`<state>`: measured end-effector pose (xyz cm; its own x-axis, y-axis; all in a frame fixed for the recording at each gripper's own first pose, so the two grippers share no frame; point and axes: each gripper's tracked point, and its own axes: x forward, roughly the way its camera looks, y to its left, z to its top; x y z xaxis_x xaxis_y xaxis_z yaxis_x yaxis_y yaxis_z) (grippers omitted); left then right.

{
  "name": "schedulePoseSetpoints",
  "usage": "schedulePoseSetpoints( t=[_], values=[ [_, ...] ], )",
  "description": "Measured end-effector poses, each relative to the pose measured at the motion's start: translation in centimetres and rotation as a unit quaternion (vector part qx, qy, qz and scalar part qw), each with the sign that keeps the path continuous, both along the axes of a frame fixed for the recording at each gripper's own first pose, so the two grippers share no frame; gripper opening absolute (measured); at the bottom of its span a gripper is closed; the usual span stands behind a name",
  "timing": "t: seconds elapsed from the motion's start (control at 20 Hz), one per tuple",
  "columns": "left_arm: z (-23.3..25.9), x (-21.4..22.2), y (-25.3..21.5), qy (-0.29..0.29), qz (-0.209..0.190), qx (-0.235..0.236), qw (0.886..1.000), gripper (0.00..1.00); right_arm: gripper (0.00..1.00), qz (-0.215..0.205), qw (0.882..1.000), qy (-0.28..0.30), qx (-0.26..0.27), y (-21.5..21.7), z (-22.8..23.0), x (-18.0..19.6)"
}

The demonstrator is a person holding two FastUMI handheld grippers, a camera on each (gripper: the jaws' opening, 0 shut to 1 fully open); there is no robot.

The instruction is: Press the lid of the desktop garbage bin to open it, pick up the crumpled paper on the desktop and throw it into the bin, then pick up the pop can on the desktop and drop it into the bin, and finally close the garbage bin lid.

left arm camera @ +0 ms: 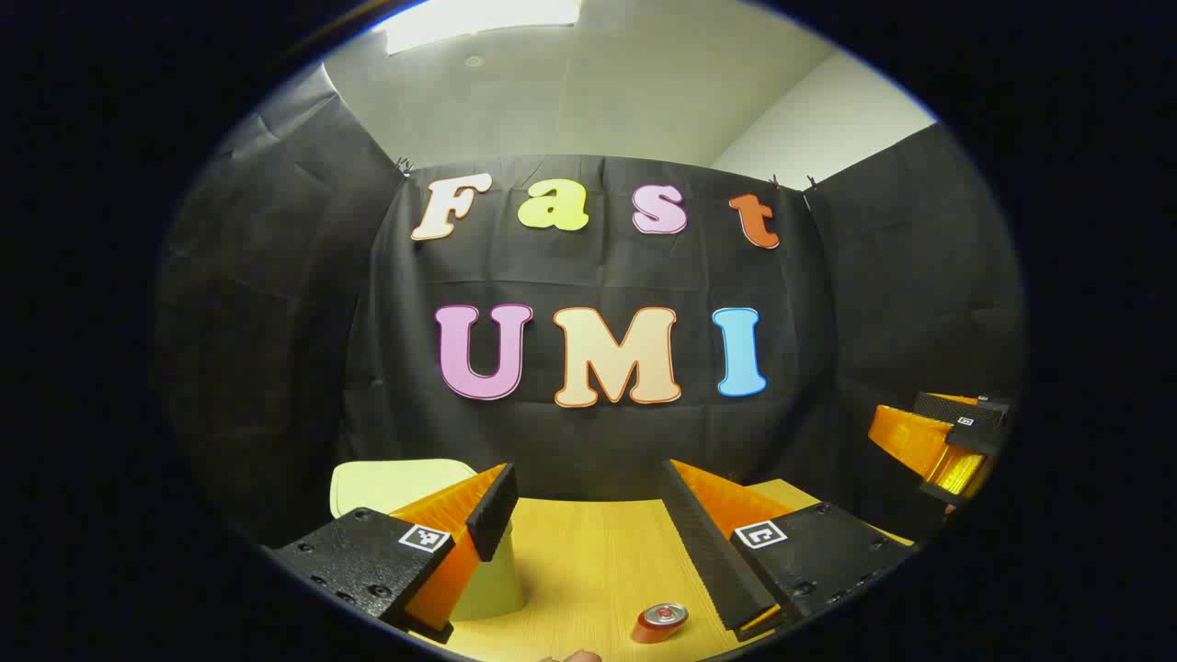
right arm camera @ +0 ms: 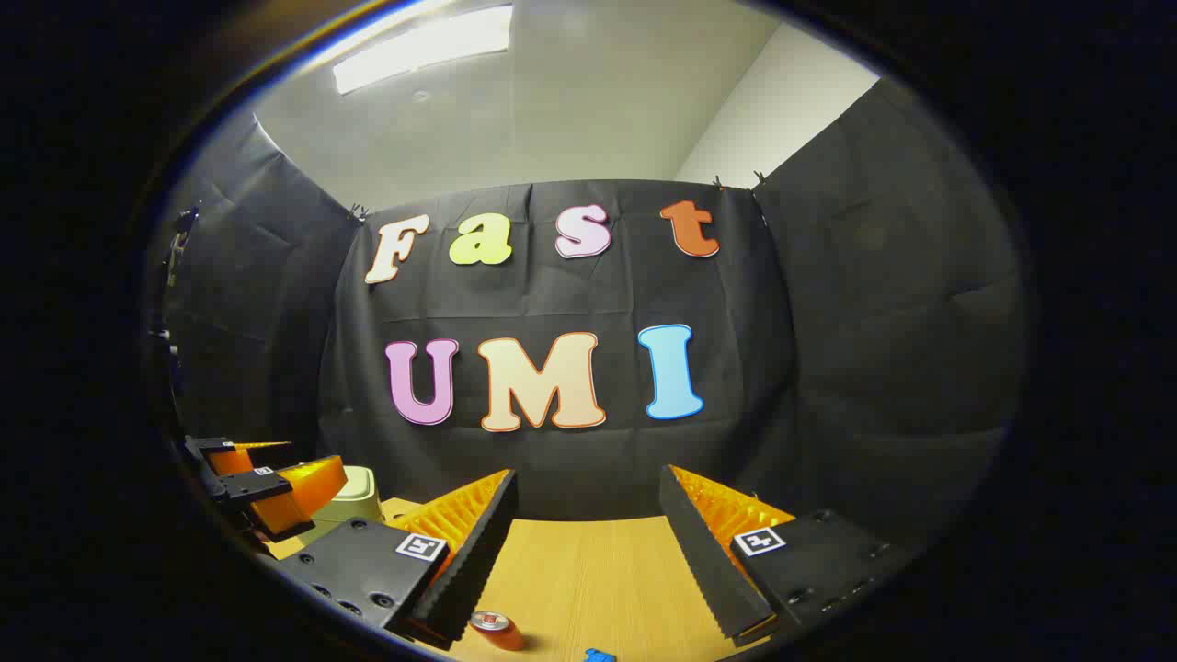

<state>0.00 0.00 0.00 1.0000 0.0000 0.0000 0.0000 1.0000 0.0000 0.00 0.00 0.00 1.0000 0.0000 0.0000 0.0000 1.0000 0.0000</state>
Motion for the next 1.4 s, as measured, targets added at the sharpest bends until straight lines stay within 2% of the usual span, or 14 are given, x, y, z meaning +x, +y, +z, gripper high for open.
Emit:
schedulePoseSetpoints(
  t=[0.05, 0.2, 0.5, 0.6, 1.1, 1.25, 1.35, 1.4],
  values=[
    [0.1, 0.1, 0.0, -0.003, 0.001, 0.002, 1.0, 0.99, 0.97, 0.004, 1.0, 0.0, 0.0, 0.1, -0.1, 0.0],
    [0.2, 0.3, -0.1, -0.004, 0.007, 0.004, 1.0, 0.96, 0.97, 0.012, 1.0, 0.003, -0.003, 0.4, -0.1, 0.6],
    [0.3, 1.0, 1.2, -0.006, 0.03, 0.006, 1.0, 0.99, 0.97, 0.019, 1.0, 0.002, -0.004, 1.2, 0.0, 1.8],
    [0.1, 1.3, 1.4, -0.005, 0.035, 0.004, 0.999, 0.96, 0.97, 0.023, 1.0, 0.005, -0.009, 1.5, -0.2, 2.3],
    [0.3, 1.8, 1.8, -0.011, 0.05, 0.012, 0.999, 0.98, 0.97, 0.037, 0.999, 0.014, -0.019, 2.2, -1.0, 3.0],
    [0.3, 1.8, 1.9, -0.013, 0.051, 0.015, 0.998, 0.84, 0.97, 0.04, 0.999, 0.012, -0.021, 2.3, -1.1, 2.9],
    [0.3, 1.8, 2.3, -0.014, 0.059, 0.02, 0.998, 0.67, 0.99, 0.042, 0.999, 0.012, -0.024, 2.3, -1.2, 3.0],
    [0.5, 1.8, 2.8, -0.017, 0.066, 0.023, 0.997, 0.52, 0.97, 0.043, 0.999, 0.014, -0.026, 2.4, -1.3, 3.1]
  ],
)
